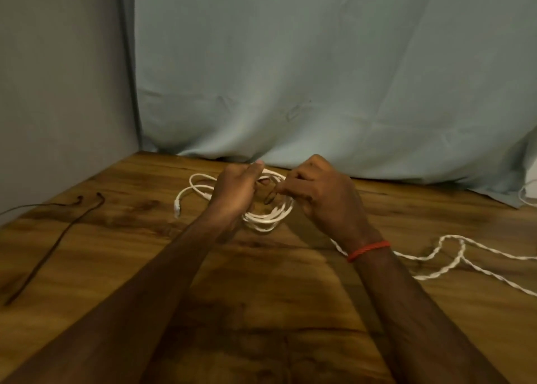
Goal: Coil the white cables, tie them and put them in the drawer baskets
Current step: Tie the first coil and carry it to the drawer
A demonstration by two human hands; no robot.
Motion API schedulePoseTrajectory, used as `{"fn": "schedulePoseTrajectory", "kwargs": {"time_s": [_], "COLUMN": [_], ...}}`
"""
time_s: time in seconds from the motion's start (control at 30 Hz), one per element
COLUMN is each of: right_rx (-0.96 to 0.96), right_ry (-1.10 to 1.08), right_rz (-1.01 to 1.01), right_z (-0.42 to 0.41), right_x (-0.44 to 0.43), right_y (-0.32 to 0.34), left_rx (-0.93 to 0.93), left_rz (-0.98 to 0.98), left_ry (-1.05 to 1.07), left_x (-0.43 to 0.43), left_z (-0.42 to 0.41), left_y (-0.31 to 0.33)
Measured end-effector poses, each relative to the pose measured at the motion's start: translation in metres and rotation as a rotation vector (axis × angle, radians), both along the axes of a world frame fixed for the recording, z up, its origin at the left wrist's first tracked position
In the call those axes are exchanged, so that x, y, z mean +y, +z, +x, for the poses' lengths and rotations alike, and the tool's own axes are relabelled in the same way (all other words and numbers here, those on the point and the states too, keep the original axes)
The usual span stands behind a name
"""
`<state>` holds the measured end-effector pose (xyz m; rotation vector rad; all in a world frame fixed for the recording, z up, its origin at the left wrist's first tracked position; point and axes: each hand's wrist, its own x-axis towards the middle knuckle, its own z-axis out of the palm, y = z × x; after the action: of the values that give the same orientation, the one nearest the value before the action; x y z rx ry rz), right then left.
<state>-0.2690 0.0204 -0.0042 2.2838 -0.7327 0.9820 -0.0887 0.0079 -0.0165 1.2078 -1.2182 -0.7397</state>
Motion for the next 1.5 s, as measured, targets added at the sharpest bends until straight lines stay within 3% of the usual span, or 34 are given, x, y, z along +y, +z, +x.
{"fn": "schedulePoseTrajectory", "kwargs": {"time_s": [0.27,0.8,0.93,1.13,1.27,1.5], "right_rx": [0.036,0.042,0.008,-0.175,-0.107,-0.194], "right_ry": [-0.121,-0.132,-0.113,0.004,-0.015,-0.002], "right_rz": [-0.072,-0.28,-0.215,0.068,0.062,0.202], "right_z": [0.005,0.01,0.01,0.009,0.006,-0.005], "right_x": [0.004,0.012,0.011,0.01,0.011,0.015], "right_y": [0.004,0.005,0.003,0.003,0.006,0.016], "left_rx": [0.055,0.193,0.161,0.09,0.045,-0.066], "left_rz": [-0.077,-0.219,-0.232,-0.289,-0.317,-0.332], "left_ry": [-0.044,-0.034,-0.032,-0.041,-0.03,-0.023], "left_x": [0.001,0.009,0.01,0.01,0.009,0.011], "left_z": [-0.002,-0.015,-0.015,-0.014,-0.014,-0.013], "left_y": [-0.002,-0.01,-0.011,-0.011,-0.014,-0.018]}}
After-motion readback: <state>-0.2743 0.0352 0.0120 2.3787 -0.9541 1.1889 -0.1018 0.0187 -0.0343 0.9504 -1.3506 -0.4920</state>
